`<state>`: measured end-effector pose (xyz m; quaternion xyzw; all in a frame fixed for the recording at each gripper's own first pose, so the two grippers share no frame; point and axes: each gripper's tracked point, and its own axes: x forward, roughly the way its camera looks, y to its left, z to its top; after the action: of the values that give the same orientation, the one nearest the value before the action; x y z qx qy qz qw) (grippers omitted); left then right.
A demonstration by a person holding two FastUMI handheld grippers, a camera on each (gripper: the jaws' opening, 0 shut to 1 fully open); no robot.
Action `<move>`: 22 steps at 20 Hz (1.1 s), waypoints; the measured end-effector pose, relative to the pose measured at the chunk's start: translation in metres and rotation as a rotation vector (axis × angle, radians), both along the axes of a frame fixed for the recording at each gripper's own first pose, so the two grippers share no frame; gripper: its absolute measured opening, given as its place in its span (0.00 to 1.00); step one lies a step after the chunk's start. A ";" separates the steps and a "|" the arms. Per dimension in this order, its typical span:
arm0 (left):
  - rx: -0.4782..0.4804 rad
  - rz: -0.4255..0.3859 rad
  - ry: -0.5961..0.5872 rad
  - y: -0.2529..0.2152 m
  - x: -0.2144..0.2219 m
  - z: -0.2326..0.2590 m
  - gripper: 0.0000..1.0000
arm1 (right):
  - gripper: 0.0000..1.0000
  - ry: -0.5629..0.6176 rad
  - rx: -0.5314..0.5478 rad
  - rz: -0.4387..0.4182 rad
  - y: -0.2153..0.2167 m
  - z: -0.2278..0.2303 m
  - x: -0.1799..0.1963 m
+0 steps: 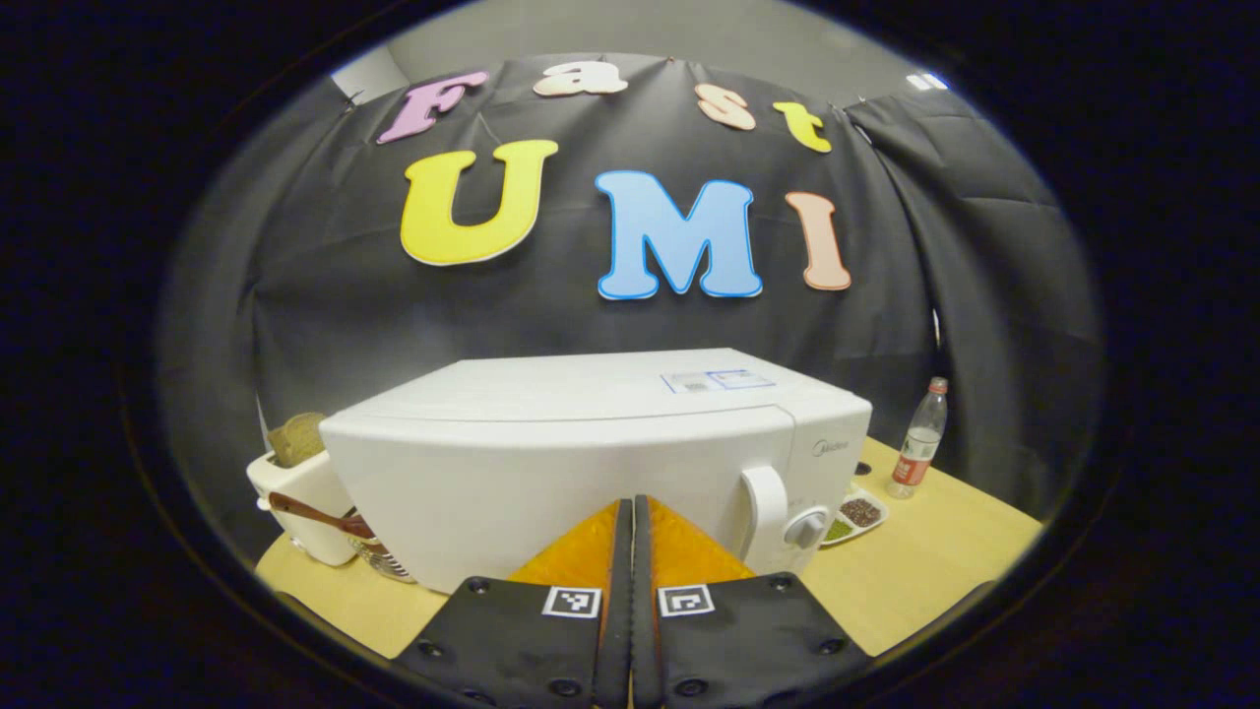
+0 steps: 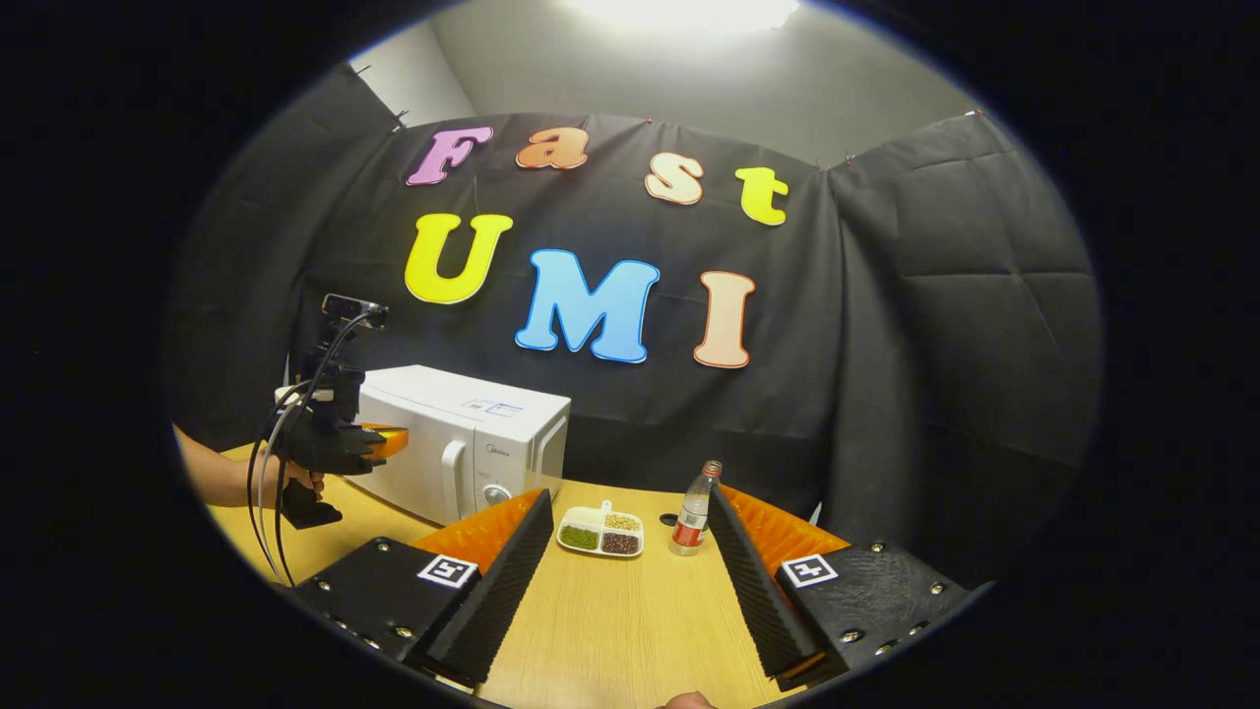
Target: Open the microwave oven with the left hand, put the food in, and close the microwave oven.
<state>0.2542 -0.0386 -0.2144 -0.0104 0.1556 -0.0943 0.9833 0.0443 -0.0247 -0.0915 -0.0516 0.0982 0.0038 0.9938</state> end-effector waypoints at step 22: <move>0.053 0.093 -0.247 0.036 -0.233 0.162 0.07 | 0.97 -0.104 0.105 0.096 0.042 0.022 -0.053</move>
<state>0.0215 -0.0031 -0.0520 0.0201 0.0349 -0.0449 0.9982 -0.0083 0.0171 -0.0698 -0.0040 0.0434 0.0541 0.9976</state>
